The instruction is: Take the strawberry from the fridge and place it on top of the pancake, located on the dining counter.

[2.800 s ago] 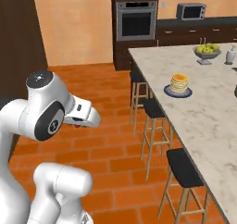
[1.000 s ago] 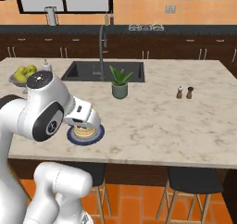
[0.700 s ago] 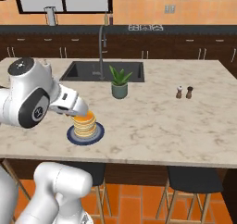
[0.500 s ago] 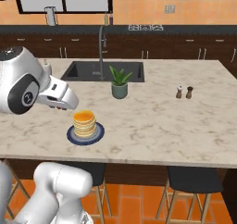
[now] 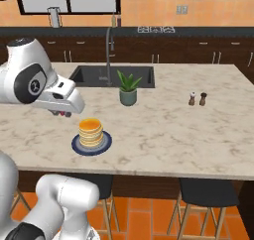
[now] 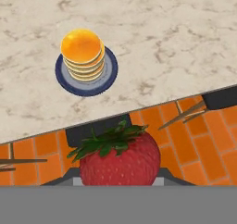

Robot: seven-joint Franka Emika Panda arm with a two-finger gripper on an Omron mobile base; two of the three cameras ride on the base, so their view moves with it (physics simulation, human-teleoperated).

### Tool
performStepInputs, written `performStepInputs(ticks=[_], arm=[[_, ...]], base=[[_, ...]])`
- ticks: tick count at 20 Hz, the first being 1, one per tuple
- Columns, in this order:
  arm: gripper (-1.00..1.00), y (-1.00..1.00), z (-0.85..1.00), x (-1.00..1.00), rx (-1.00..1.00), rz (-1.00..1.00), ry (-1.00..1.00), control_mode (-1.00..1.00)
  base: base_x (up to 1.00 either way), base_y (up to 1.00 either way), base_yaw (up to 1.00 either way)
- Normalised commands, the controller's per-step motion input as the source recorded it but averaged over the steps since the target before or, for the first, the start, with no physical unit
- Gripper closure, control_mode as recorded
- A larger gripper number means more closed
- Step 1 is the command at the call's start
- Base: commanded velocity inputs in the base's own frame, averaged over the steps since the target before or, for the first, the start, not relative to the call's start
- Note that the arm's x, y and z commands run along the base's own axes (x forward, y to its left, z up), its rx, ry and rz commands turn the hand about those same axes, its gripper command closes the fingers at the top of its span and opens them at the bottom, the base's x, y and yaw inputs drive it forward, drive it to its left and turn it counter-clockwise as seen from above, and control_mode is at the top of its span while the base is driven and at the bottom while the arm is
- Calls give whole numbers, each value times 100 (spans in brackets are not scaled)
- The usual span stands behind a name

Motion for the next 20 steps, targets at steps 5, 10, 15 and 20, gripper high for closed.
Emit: performStepInputs(ticks=[5,10,15,20], arm=[[100,20,-24,15,1,0,0,-100],[100,23,-25,63,0,0,2,-100],[100,0,-31,54,0,0,6,-100],[100,0,-32,43,0,0,8,-100]], base=[[0,0,0],[0,0,0],[0,0,0],[0,0,0]])
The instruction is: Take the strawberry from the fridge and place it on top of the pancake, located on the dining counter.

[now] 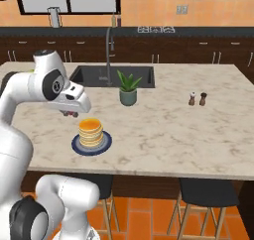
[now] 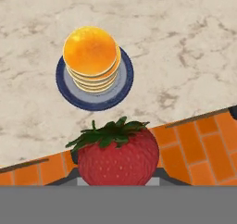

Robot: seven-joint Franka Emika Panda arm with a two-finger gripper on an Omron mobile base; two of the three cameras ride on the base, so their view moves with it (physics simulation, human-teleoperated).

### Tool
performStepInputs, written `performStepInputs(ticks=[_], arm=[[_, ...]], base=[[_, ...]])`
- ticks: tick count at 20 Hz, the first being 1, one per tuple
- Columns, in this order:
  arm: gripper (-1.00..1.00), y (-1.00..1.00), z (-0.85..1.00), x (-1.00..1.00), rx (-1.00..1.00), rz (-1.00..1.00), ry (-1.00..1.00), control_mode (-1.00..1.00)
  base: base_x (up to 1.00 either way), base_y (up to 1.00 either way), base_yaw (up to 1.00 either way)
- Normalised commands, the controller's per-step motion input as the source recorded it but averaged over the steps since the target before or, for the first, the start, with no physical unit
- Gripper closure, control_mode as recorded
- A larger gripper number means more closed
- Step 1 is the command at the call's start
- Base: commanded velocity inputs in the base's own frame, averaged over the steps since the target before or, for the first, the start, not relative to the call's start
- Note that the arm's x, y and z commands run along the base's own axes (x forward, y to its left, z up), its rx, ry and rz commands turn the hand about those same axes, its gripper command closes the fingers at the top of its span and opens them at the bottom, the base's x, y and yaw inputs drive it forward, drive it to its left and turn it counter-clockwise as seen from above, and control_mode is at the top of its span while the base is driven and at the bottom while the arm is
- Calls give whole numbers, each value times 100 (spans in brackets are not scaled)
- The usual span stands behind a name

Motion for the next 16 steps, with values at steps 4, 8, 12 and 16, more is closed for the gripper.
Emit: performStepInputs(ticks=[4,8,12,16], arm=[[100,0,-26,41,0,0,8,-100],[100,7,-34,30,0,0,10,-100],[100,4,-37,7,0,0,5,-100],[100,0,-29,7,0,0,0,-100]], base=[[0,0,0],[0,0,0],[0,0,0],[0,0,0]])
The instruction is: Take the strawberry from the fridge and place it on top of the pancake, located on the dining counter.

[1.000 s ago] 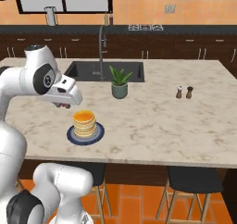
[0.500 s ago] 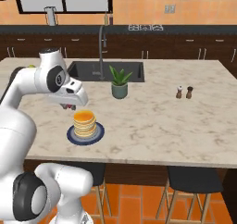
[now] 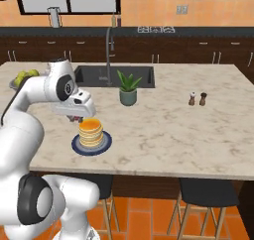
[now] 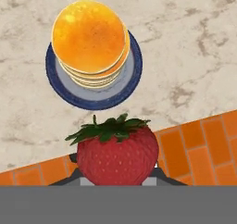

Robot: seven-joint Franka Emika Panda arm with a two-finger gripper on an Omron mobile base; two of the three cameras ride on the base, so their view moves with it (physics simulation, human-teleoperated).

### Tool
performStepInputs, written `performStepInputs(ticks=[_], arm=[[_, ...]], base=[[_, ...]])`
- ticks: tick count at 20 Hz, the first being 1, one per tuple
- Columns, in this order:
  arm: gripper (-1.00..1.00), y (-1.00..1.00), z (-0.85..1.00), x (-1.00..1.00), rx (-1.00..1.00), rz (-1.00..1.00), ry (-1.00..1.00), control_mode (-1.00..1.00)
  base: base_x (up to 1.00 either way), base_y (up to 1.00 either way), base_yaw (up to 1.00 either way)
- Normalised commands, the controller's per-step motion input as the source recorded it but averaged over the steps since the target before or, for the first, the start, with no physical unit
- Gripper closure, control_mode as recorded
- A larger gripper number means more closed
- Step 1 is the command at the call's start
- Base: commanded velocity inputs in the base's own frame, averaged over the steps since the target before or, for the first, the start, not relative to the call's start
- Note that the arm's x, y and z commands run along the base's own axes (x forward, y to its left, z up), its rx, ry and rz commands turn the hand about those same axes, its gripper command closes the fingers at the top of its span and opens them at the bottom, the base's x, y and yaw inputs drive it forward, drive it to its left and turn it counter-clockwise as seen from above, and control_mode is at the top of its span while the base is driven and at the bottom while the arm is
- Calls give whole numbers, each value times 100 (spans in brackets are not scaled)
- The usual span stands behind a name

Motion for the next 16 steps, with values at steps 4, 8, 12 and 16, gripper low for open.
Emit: performStepInputs(ticks=[4,8,12,16], arm=[[100,0,-18,33,0,0,0,-100],[100,0,-14,46,0,0,0,-100],[100,1,-22,35,0,0,0,-100],[100,6,-26,36,0,0,0,-100]], base=[[0,0,0],[0,0,0],[0,0,0],[0,0,0]])
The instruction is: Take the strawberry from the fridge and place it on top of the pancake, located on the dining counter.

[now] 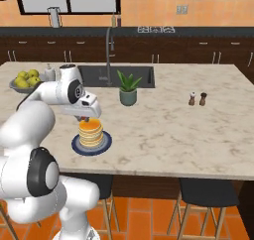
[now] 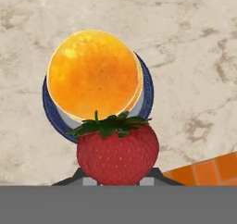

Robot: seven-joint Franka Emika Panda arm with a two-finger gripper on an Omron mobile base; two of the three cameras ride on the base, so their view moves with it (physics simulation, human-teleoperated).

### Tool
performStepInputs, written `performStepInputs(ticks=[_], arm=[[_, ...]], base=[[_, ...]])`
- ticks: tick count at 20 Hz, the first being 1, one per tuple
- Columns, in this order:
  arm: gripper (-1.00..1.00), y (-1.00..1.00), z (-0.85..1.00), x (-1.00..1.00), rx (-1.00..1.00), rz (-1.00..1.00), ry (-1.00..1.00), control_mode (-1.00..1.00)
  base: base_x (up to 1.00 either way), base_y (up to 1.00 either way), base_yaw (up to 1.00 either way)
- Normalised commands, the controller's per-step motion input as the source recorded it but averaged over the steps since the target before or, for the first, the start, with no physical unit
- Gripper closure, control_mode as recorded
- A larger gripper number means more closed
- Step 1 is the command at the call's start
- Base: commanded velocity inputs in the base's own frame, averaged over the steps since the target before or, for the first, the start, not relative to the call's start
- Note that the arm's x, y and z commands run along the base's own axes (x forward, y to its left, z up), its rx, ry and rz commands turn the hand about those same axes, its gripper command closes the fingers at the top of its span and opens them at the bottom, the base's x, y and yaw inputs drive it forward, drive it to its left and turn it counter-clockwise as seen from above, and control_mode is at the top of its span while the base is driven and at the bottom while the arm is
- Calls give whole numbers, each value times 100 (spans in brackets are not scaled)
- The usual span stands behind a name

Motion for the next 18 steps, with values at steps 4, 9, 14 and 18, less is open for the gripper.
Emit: performStepInputs(ticks=[4,9,14,18], arm=[[100,1,-29,30,0,0,0,-100],[100,0,-28,30,0,0,0,-100],[100,1,-26,27,0,0,0,-100],[100,0,-14,-12,0,0,0,-100]], base=[[0,0,0],[0,0,0],[0,0,0],[0,0,0]])
